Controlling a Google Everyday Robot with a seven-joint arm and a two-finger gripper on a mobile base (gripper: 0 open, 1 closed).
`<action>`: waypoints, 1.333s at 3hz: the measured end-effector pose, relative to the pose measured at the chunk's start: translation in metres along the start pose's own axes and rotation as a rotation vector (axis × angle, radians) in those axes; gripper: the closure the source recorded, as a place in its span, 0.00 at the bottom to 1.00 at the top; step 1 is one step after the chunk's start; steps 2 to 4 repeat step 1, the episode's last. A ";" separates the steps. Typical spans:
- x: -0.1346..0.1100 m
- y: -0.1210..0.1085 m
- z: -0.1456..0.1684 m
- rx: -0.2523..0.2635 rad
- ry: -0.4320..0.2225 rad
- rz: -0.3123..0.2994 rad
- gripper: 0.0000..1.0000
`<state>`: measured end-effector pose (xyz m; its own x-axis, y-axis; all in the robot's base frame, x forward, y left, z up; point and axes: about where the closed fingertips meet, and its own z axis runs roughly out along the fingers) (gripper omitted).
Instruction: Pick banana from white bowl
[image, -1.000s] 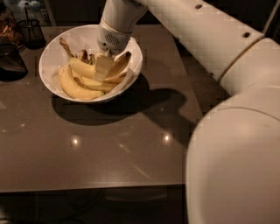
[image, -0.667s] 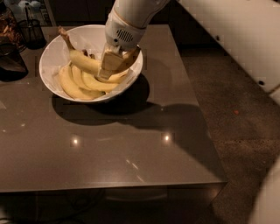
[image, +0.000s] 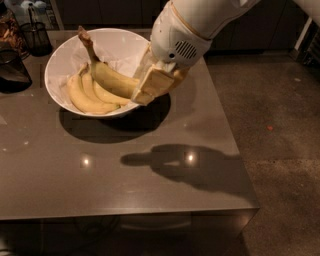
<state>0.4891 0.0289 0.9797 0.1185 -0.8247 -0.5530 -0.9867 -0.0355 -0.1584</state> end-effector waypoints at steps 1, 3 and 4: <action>0.001 0.001 -0.001 0.000 -0.003 0.003 1.00; 0.001 0.001 -0.001 0.000 -0.003 0.003 1.00; 0.001 0.001 -0.001 0.000 -0.003 0.003 1.00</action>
Offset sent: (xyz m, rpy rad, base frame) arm 0.0000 0.0000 0.0000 0.0000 0.0000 0.0000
